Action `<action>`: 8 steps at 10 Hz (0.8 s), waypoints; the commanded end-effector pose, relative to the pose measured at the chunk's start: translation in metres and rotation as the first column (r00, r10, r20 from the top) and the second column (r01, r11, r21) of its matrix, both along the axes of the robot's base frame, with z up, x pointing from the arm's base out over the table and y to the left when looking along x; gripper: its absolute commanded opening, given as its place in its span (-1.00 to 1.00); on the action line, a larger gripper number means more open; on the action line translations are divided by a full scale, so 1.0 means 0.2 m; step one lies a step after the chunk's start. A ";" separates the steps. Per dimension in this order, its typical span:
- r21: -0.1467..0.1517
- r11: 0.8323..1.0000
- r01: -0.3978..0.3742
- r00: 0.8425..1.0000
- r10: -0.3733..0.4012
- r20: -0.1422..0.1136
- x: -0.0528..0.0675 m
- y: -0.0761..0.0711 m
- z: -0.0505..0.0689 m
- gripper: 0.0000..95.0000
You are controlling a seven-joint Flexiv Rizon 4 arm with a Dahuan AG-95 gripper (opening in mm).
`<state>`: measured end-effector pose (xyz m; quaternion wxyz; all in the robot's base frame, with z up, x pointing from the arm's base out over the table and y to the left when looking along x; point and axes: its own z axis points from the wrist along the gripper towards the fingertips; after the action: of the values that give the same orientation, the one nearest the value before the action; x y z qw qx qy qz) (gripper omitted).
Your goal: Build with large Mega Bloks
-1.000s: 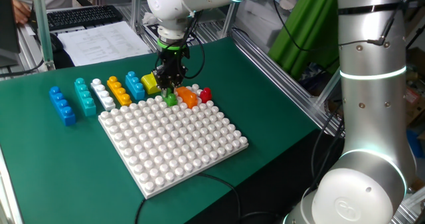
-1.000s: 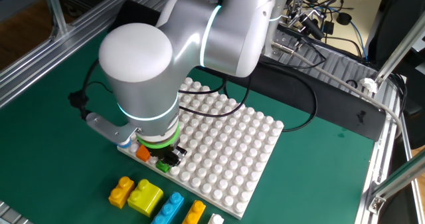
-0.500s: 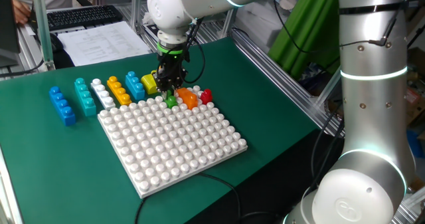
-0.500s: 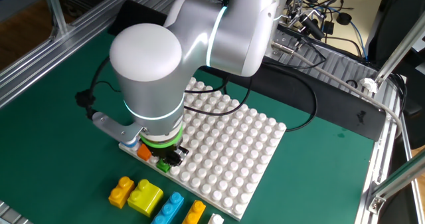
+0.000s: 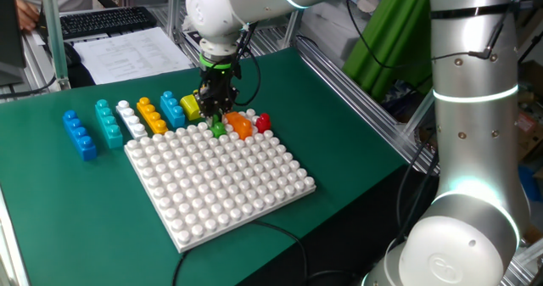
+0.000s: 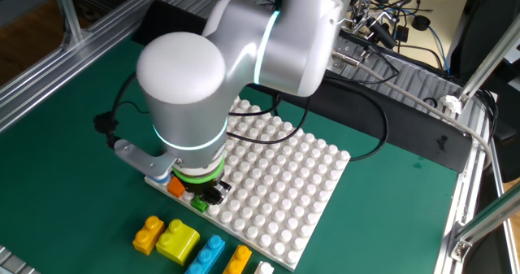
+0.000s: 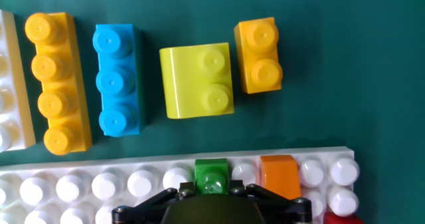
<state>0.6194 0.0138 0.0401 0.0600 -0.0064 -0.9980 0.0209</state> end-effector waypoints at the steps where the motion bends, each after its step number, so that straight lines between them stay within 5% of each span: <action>1: 0.009 1.000 0.006 1.000 -0.006 0.002 -0.01 0.00 0.00 -0.20; 5: 0.008 0.999 0.032 0.999 -0.032 0.004 -0.03 0.01 0.03 -0.20; 8: 0.021 0.997 0.068 0.998 -0.068 -0.018 -0.03 0.02 0.09 -0.20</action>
<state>0.6139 0.0177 0.0569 0.0661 -0.0398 -0.9970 0.0079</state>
